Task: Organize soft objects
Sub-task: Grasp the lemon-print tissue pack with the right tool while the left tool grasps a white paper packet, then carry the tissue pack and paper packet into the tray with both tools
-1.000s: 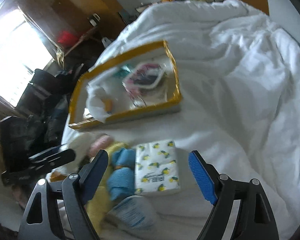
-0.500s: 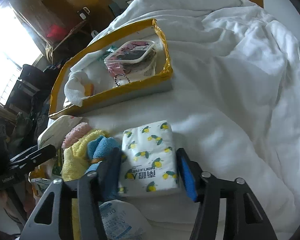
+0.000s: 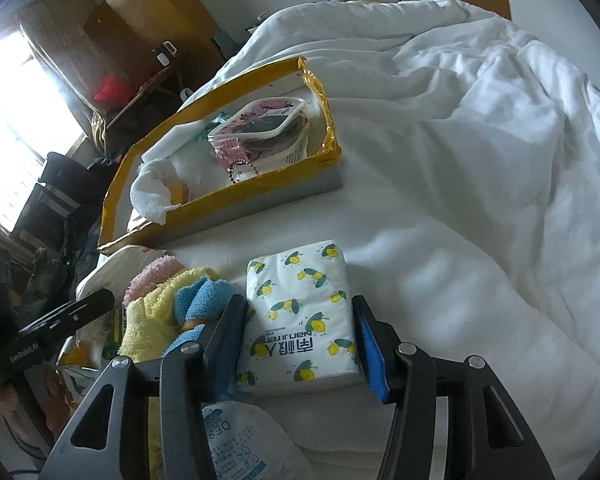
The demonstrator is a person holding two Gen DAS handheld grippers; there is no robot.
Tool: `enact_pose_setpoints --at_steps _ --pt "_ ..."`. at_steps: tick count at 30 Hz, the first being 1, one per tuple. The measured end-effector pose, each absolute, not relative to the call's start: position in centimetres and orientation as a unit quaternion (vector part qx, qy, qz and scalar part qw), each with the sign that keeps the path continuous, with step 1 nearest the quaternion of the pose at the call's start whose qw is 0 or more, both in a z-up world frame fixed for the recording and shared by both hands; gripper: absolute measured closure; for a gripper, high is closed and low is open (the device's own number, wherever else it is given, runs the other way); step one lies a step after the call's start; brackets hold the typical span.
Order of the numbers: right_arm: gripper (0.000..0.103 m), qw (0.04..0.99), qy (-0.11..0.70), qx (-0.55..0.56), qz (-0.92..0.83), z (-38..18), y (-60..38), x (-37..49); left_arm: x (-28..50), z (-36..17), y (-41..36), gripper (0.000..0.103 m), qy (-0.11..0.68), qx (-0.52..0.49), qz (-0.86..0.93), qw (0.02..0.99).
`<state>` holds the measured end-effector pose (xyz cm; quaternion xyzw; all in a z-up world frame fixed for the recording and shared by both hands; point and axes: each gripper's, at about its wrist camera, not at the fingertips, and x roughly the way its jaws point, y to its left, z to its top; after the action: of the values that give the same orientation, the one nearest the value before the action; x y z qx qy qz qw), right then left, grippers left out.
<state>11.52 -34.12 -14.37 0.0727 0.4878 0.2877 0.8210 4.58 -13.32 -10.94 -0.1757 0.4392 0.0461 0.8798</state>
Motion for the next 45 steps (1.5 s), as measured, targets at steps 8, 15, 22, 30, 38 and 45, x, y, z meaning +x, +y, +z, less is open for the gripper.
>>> enact_pose_setpoints --at_steps 8,15,22,30,38,45 --pt "0.047 0.795 0.508 0.148 0.297 -15.0 -36.0 12.0 3.9 -9.2 -13.3 0.038 0.415 -0.158 0.051 0.895" --pt "0.051 0.814 0.485 0.143 0.284 -13.7 -36.7 11.5 3.7 -9.4 -12.5 0.038 0.406 -0.202 0.025 0.891" --pt "0.051 0.806 0.470 0.192 0.303 -12.4 -38.2 12.0 2.6 -7.7 -11.4 0.039 0.352 -0.240 0.009 0.905" --pt "0.051 0.818 0.438 0.157 0.340 -7.8 -36.4 12.2 2.3 -5.9 -8.1 0.070 0.324 -0.294 0.005 0.899" --pt "0.051 0.805 0.448 0.156 0.355 -8.1 -35.4 12.1 3.5 -8.0 -8.9 0.049 0.387 -0.285 -0.040 0.876" --pt "0.051 0.785 0.485 0.158 0.352 -10.4 -34.8 12.3 3.0 -7.3 -10.1 0.023 0.429 -0.207 -0.063 0.877"
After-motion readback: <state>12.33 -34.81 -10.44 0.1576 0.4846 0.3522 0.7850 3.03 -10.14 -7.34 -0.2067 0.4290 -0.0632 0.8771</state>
